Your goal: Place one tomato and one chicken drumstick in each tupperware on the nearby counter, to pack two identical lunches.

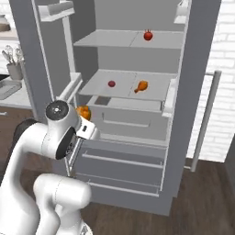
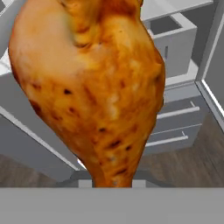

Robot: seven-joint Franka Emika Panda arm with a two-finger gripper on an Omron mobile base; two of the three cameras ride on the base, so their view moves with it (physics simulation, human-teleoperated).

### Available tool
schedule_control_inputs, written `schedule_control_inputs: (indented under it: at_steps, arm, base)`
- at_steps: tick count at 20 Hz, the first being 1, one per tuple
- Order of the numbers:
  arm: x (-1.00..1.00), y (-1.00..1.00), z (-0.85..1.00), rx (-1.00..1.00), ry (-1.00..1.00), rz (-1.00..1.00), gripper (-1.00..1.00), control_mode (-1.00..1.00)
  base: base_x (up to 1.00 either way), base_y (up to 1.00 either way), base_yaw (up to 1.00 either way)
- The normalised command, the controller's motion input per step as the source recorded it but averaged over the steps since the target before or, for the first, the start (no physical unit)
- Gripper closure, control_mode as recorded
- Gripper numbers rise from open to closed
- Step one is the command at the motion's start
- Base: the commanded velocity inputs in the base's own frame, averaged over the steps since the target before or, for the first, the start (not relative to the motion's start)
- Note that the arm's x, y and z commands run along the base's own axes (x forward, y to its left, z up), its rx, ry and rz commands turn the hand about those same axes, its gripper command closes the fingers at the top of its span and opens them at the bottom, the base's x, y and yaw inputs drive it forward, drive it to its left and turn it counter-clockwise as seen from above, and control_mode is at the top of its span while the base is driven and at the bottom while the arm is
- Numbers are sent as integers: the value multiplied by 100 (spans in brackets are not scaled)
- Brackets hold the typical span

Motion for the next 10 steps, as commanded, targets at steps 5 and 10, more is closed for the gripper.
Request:
schedule_control_inputs:
  at_steps: [5, 10]
  arm:
    - [0, 0, 0, 0, 0, 0, 100, 100]
    - [0, 0, 0, 0, 0, 0, 100, 100]
  base:
    - [-92, 100, 27]
    - [-78, 89, 41]
